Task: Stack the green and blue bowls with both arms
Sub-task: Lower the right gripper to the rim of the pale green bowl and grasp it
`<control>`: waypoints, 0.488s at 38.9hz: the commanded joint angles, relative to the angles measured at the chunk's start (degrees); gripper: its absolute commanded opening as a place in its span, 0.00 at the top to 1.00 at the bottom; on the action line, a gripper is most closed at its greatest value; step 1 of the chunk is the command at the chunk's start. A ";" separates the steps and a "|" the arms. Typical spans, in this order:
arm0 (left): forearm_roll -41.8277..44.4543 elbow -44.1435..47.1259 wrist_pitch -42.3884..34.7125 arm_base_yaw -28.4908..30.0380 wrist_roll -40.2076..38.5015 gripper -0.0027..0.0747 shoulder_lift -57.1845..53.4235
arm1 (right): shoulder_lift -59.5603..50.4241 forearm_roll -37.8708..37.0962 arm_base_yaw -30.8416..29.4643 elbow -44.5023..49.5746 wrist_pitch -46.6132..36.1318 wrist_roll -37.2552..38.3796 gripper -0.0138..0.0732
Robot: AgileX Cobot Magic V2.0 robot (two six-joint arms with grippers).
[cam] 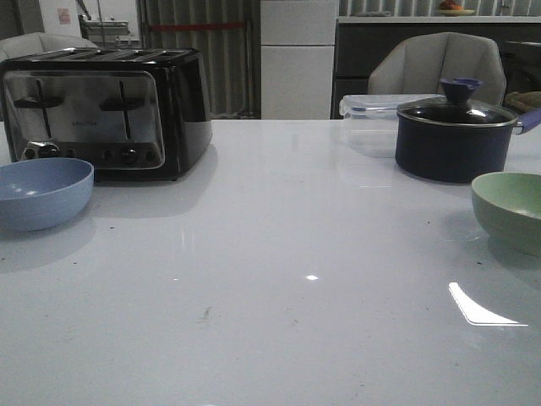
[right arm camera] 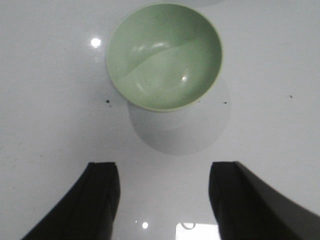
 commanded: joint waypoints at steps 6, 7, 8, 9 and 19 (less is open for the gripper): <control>0.45 -2.00 -4.44 -0.74 0.16 0.19 0.54 | 12.94 4.09 -9.17 -10.74 0.79 -1.23 0.26; 0.45 -2.00 -4.44 -0.74 0.16 0.19 0.54 | 14.19 5.18 -10.03 -11.47 1.05 -2.43 0.26; 0.45 -2.00 -4.44 -0.74 0.16 0.19 0.54 | 15.85 6.13 -10.59 -12.37 1.37 -3.38 0.26; 0.45 -2.00 -4.44 -0.74 0.16 0.19 0.54 | 17.47 7.53 -11.25 -13.24 1.55 -4.76 0.26; 0.45 -2.00 -4.44 -0.74 0.16 0.19 0.54 | 29.41 13.86 -12.89 -19.61 1.15 -10.95 0.26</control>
